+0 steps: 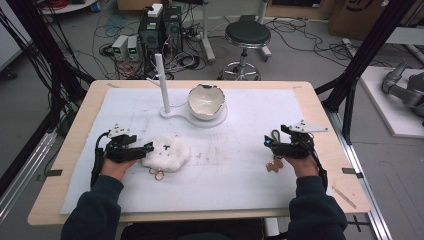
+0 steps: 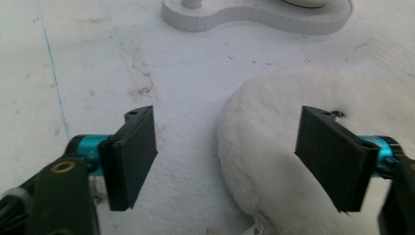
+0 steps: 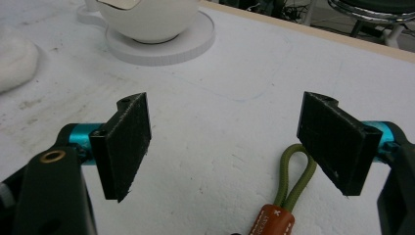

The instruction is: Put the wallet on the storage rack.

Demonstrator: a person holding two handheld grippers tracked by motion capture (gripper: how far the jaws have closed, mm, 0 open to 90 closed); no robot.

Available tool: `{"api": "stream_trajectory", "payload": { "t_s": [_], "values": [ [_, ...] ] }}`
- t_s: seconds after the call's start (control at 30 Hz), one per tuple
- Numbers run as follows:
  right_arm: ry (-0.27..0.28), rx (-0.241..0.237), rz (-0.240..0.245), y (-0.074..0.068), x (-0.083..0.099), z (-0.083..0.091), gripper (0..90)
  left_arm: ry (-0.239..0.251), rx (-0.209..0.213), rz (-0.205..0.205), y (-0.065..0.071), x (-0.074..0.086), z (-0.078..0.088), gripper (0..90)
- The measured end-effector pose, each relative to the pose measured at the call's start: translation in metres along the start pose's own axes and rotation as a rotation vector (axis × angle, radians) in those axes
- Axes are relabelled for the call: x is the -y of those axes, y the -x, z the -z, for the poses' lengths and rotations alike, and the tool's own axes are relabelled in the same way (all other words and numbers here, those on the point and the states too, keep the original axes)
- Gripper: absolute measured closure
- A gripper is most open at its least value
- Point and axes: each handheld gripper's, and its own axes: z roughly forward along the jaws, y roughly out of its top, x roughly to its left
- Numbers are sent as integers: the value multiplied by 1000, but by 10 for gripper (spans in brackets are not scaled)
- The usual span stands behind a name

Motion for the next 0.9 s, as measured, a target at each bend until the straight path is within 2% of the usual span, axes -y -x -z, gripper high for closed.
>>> {"api": "stream_trajectory", "payload": {
  "t_s": [0.13, 0.27, 0.33, 0.4, 0.5, 0.53, 0.57, 0.63, 0.67, 0.7, 0.77, 0.87, 0.9],
  "values": [
    [1, -19, -13, -2, -1, -2, 207, -43, 28, 8, 0, 3, -4, 336],
    [-10, -48, 3, -8, -2, -7, 207, -71, 59, 11, 1, 4, -7, 371],
    [-12, -64, 14, -11, -4, -8, 207, -89, 83, 30, 0, 6, -9, 372],
    [-9, -71, 22, -12, -4, -9, 207, -86, 85, 24, 0, 5, -10, 378],
    [-15, -92, 25, -15, -5, -10, 207, -93, 106, 38, 0, 6, -10, 418],
    [-21, -93, 28, -15, -5, -11, 207, -95, 141, 37, 0, 6, -10, 476],
    [-24, -94, 25, -16, -5, -11, 207, -99, 146, 35, 2, 6, -10, 601],
    [-26, -96, 22, -16, -5, -12, 207, -95, 137, 27, 4, 5, -10, 685],
    [-26, -96, 22, -16, -5, -12, 207, -84, 140, 20, 5, 4, -8, 685],
    [-27, -101, 25, -17, -5, -13, 207, -79, 142, 21, 6, 4, -7, 761],
    [-31, -105, 29, -18, -5, -13, 207, -68, 148, 19, 6, 3, -6, 780],
    [-32, -107, 36, -21, -6, -16, 206, 14, 182, 12, 10, -4, 2, 790],
    [-35, -107, 40, -22, -6, -17, 207, 14, 182, 12, 10, -4, 2, 791]
  ]
}}
